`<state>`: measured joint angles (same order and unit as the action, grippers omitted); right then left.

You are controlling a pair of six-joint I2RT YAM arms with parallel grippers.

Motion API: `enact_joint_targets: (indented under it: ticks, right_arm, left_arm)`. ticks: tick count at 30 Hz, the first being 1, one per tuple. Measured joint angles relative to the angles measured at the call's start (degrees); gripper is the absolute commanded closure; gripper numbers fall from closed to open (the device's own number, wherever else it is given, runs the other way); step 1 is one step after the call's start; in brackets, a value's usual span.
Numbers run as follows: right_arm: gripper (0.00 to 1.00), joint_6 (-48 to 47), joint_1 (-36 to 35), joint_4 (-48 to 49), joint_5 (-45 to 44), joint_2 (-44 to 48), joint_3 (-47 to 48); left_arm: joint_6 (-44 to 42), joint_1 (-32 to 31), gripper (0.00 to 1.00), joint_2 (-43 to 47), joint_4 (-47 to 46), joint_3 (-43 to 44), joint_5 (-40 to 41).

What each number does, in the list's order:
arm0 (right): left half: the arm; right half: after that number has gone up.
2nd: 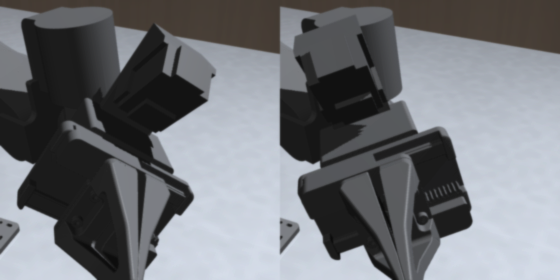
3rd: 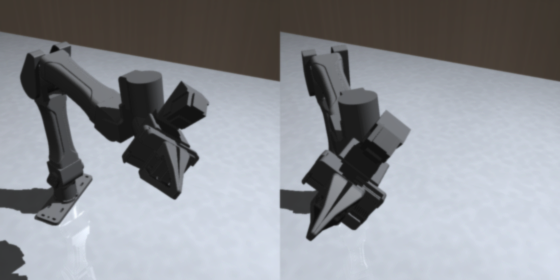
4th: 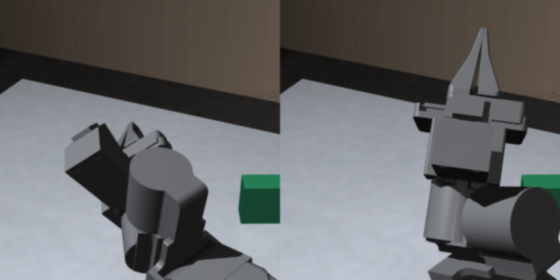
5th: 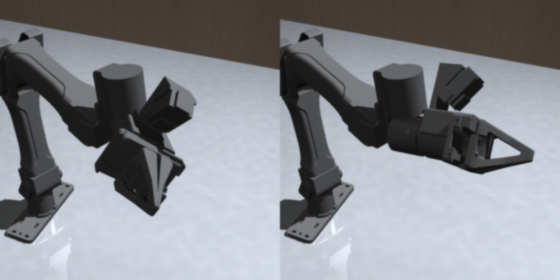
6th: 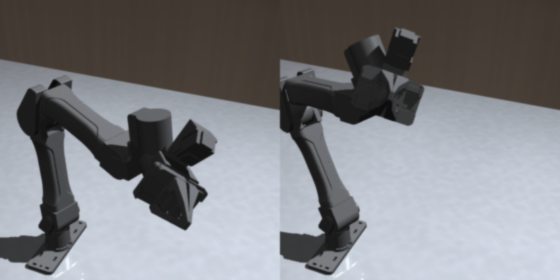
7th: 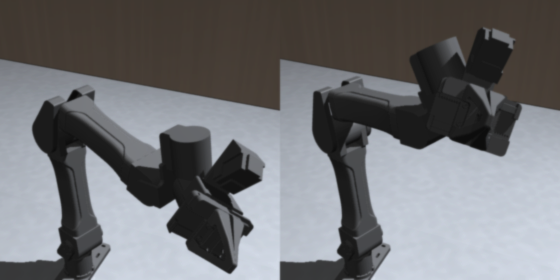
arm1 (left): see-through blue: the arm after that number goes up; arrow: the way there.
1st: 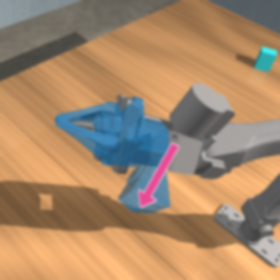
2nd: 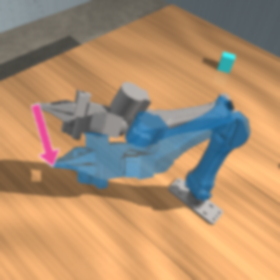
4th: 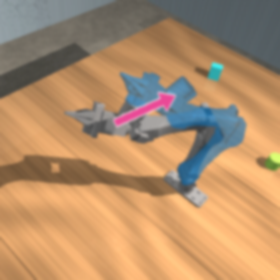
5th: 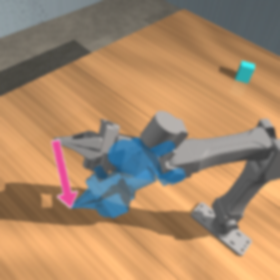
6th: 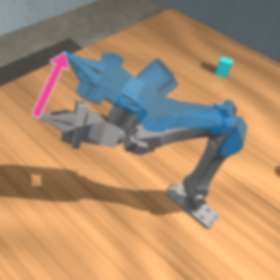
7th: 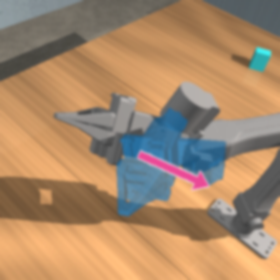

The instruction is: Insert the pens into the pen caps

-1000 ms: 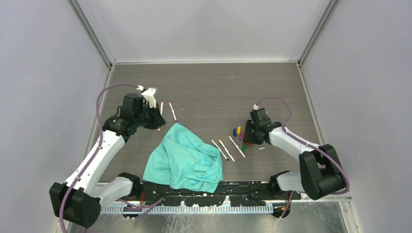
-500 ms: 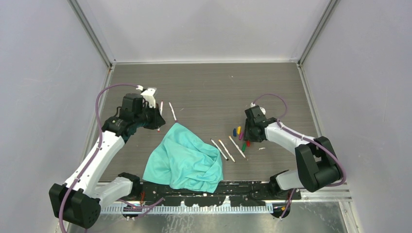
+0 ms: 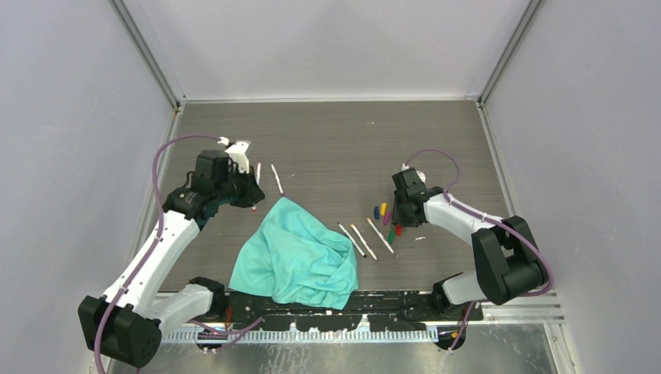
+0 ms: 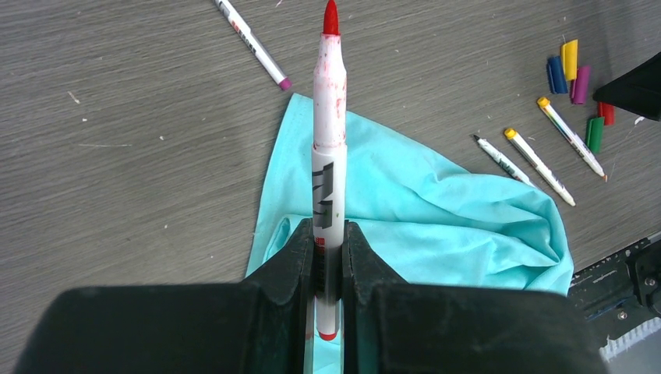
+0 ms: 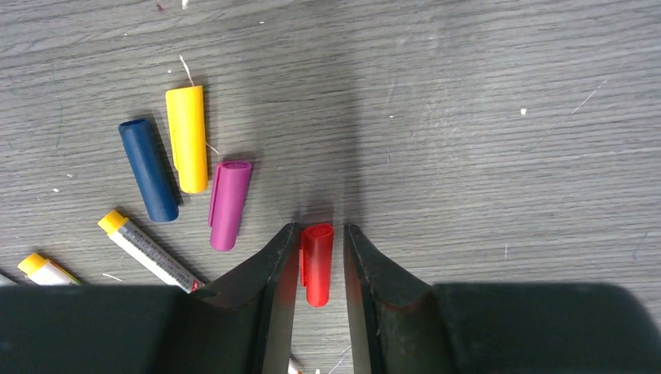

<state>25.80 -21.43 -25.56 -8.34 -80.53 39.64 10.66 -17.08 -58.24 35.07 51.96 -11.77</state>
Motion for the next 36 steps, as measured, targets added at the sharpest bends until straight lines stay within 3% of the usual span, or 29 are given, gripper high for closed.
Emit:
enact_joint_targets:
  ticks: [8, 22, 29, 36]
  right_arm:
    - [0.99, 0.9, -1.0, 0.4, -0.3, 0.2, -0.1]
    - [0.99, 2.1, -1.3, -3.5, 1.0, 7.2, 1.5]
    - [0.99, 4.4, -1.4, -2.3, 8.6, 13.0, 4.5]
    - [0.99, 10.4, -6.2, 3.5, 17.0, 15.7, 5.6]
  left_arm:
    - [0.0, 0.0, 1.00, 0.7, 0.0, 0.0, 0.0]
    - [0.4, 0.0, 1.00, 1.9, -0.1, 0.0, -1.1]
    - [1.5, -3.1, 1.00, 1.9, -2.8, 0.0, -7.9]
    - [5.2, -9.7, 1.00, 1.9, -9.5, -0.7, -20.8]
